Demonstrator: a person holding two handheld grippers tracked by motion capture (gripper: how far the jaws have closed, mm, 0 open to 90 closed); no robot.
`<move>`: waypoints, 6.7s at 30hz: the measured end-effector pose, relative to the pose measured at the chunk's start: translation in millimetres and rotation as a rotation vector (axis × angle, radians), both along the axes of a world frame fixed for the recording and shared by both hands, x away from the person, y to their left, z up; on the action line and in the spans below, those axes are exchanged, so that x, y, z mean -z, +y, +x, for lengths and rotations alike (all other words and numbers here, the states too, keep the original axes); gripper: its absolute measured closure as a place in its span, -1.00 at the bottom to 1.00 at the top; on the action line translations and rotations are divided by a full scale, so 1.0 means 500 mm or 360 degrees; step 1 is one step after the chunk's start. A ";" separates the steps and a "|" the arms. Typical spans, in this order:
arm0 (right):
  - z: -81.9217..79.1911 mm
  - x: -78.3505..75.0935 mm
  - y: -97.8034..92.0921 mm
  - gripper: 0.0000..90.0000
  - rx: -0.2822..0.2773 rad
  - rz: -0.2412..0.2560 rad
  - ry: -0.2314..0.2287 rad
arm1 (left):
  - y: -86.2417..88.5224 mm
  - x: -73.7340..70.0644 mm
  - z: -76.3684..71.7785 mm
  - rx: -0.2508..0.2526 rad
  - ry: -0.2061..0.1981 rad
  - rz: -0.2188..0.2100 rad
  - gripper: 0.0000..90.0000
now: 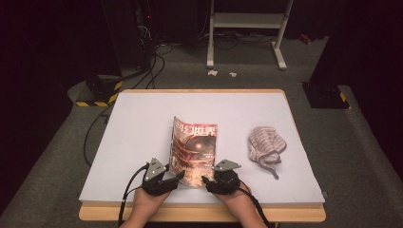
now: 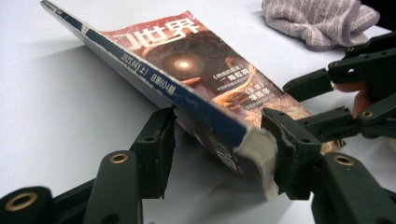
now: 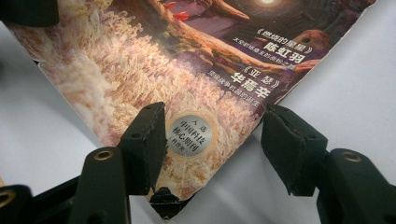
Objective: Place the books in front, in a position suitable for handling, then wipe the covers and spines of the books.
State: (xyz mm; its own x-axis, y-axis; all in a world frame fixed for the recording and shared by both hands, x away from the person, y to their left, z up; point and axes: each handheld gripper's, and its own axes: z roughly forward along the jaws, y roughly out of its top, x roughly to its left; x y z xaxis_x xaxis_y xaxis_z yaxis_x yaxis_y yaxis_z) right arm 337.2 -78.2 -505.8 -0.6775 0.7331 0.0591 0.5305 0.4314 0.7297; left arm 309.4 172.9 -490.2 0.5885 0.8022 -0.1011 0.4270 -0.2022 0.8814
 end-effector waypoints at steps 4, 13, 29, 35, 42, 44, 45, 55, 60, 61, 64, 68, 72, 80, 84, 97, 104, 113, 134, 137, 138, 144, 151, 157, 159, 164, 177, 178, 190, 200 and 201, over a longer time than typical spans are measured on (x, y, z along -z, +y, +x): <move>-0.002 0.000 0.005 -0.08 0.0007 -0.0001 0.0000 | -0.007 0.004 0.006 -0.0044 -0.0001 -0.0013 -0.01; -0.014 0.000 0.033 -0.11 -0.0035 -0.0009 -0.0012 | 0.000 0.011 0.023 -0.0156 0.0034 0.0000 -0.12; -0.015 0.002 0.040 -0.11 -0.0058 0.0003 -0.0014 | 0.020 0.011 0.030 -0.0218 0.0001 -0.0050 0.42; -0.016 0.002 0.043 -0.10 -0.0084 0.0002 -0.0030 | 0.029 0.006 0.033 -0.0222 -0.0040 -0.0065 0.58; -0.024 -0.006 0.030 -0.03 -0.0120 -0.0003 -0.0092 | 0.054 0.008 0.046 -0.0203 -0.0012 -0.0110 0.69; -0.027 -0.012 0.010 -0.03 -0.0089 0.0022 -0.0096 | 0.057 0.010 0.050 -0.0194 -0.0002 -0.0112 0.69; -0.027 -0.015 0.002 -0.03 -0.0074 0.0028 -0.0104 | 0.058 0.011 0.051 -0.0190 0.0000 -0.0112 0.69; -0.015 -0.019 -0.040 -0.05 0.0014 0.0084 -0.0083 | 0.066 0.011 0.058 -0.0141 -0.0007 -0.0104 0.68; -0.016 -0.017 -0.038 -0.06 -0.0001 0.0070 -0.0085 | 0.063 0.001 0.055 -0.0136 -0.0045 -0.0078 0.69; -0.016 -0.017 -0.039 -0.06 0.0002 0.0072 -0.0092 | 0.065 -0.003 0.054 -0.0138 -0.0059 -0.0086 0.70; -0.018 -0.019 -0.045 -0.06 0.0012 0.0082 -0.0096 | 0.070 -0.013 0.052 -0.0141 -0.0094 -0.0109 0.77; -0.025 -0.021 -0.054 -0.07 0.0032 0.0085 -0.0105 | 0.073 -0.030 0.051 -0.0124 -0.0146 -0.0131 0.85; -0.032 -0.024 -0.067 -0.07 0.0055 0.0089 -0.0120 | 0.073 -0.045 0.055 -0.0092 -0.0161 -0.0136 0.85; -0.046 -0.028 -0.088 -0.08 0.0108 0.0093 -0.0129 | 0.068 -0.071 0.057 -0.0059 -0.0245 -0.0153 0.86; -0.047 -0.032 -0.093 -0.08 0.0126 0.0107 -0.0133 | 0.069 -0.088 0.056 -0.0063 -0.0288 -0.0172 0.86; -0.027 -0.033 -0.093 -0.08 0.0122 0.0163 -0.0123 | 0.090 -0.102 0.054 -0.0133 -0.0351 -0.0243 0.86; -0.029 -0.031 -0.096 -0.08 0.0114 0.0159 -0.0127 | 0.095 -0.118 0.053 -0.0152 -0.0392 -0.0251 0.87; -0.029 -0.033 -0.101 -0.07 0.0117 0.0165 -0.0139 | 0.100 -0.150 0.062 -0.0182 -0.0446 -0.0281 0.87; -0.042 -0.033 -0.102 -0.07 0.0107 0.0150 -0.0141 | 0.130 -0.204 0.097 -0.0259 -0.0578 -0.0175 0.86; -0.041 -0.033 -0.102 -0.08 0.0110 0.0148 -0.0141 | 0.139 -0.208 0.107 -0.0283 -0.0602 -0.0139 0.86; -0.042 -0.033 -0.102 -0.07 0.0109 0.0146 -0.0141 | 0.141 -0.209 0.110 -0.0287 -0.0605 -0.0130 0.86; -0.046 -0.032 -0.100 -0.08 0.0108 0.0133 -0.0143 | 0.140 -0.192 0.118 -0.0294 -0.0611 -0.0090 0.86; -0.045 -0.030 -0.100 -0.08 0.0109 0.0128 -0.0140 | 0.097 -0.154 0.104 -0.0188 -0.0591 -0.0130 0.86; -0.045 -0.029 -0.098 -0.08 0.0091 0.0122 -0.0136 | 0.063 -0.138 0.091 -0.0095 -0.0557 -0.0168 0.86; -0.045 -0.028 -0.097 -0.08 0.0091 0.0122 -0.0129 | 0.051 -0.132 0.088 -0.0070 -0.0546 -0.0162 0.86; -0.044 -0.029 -0.099 -0.08 0.0095 0.0128 -0.0128 | 0.022 -0.111 0.083 0.0012 -0.0496 -0.0138 0.86; -0.044 -0.028 -0.098 -0.06 0.0081 0.0127 -0.0118 | -0.029 -0.066 0.056 0.0191 -0.0392 -0.0014 0.85; -0.044 -0.028 -0.099 -0.06 0.0083 0.0128 -0.0117 | -0.032 -0.061 0.054 0.0203 -0.0384 -0.0001 0.85; -0.042 -0.031 -0.098 -0.04 0.0086 0.0142 -0.0113 | -0.051 -0.008 0.025 0.0308 -0.0271 0.0124 0.84; -0.039 -0.030 -0.103 -0.03 0.0095 0.0142 -0.0117 | -0.049 0.032 0.011 0.0347 -0.0223 0.0154 0.82; -0.038 -0.031 -0.104 -0.02 0.0100 0.0142 -0.0116 | -0.048 0.032 0.012 0.0347 -0.0218 0.0147 0.82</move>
